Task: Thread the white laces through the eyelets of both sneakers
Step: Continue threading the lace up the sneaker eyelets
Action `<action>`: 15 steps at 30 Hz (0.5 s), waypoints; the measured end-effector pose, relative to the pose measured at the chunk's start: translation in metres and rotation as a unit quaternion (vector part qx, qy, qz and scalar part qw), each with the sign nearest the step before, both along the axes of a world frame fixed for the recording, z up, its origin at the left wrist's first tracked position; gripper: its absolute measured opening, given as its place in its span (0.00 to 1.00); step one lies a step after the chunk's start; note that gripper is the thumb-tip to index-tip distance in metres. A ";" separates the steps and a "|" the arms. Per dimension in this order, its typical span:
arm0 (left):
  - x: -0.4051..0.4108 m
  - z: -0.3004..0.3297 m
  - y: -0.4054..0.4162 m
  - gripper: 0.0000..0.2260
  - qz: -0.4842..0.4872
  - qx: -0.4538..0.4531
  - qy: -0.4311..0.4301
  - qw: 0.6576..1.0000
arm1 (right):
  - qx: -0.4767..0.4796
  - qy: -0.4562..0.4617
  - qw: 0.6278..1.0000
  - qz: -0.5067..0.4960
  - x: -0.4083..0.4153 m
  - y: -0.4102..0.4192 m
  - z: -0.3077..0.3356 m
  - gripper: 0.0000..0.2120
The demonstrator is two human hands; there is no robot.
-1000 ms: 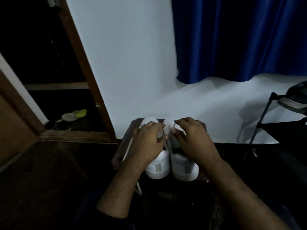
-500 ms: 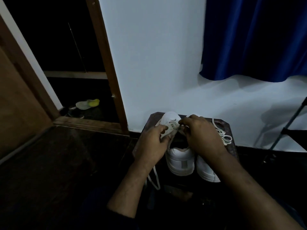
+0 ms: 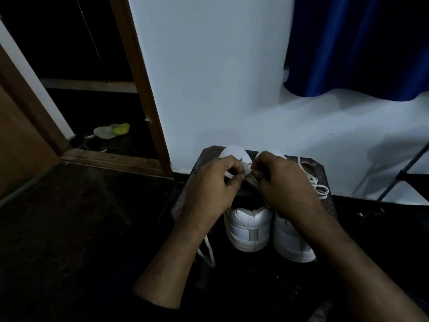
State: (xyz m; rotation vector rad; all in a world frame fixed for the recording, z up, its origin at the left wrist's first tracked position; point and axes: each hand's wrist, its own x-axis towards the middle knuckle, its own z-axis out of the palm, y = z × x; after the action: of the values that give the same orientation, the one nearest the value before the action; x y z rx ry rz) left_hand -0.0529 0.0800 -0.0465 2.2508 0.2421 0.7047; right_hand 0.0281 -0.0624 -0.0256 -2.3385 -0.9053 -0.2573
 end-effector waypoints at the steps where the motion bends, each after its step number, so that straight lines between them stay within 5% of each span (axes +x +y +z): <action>1: 0.001 -0.002 0.002 0.05 -0.008 0.002 0.011 1.000 | 0.002 0.004 1.000 -0.005 0.000 0.001 -0.001 0.05; 7: -0.001 -0.001 0.012 0.04 -0.105 -0.134 0.114 0.979 | 0.021 0.102 0.994 -0.031 0.002 0.005 -0.001 0.06; 12: -0.001 -0.006 0.012 0.11 -0.112 0.020 0.077 0.990 | 0.078 0.201 0.976 0.025 0.005 0.001 0.002 0.09; 15: 0.001 -0.007 0.009 0.07 -0.097 -0.010 0.036 0.995 | 0.098 0.242 0.964 0.045 0.005 -0.001 0.007 0.13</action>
State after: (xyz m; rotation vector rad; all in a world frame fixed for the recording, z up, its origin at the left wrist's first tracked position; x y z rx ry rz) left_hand -0.0514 0.0887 -0.0531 2.2468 0.0638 0.5165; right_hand 0.0328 -0.0638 -0.0189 -2.0358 -0.7032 0.2455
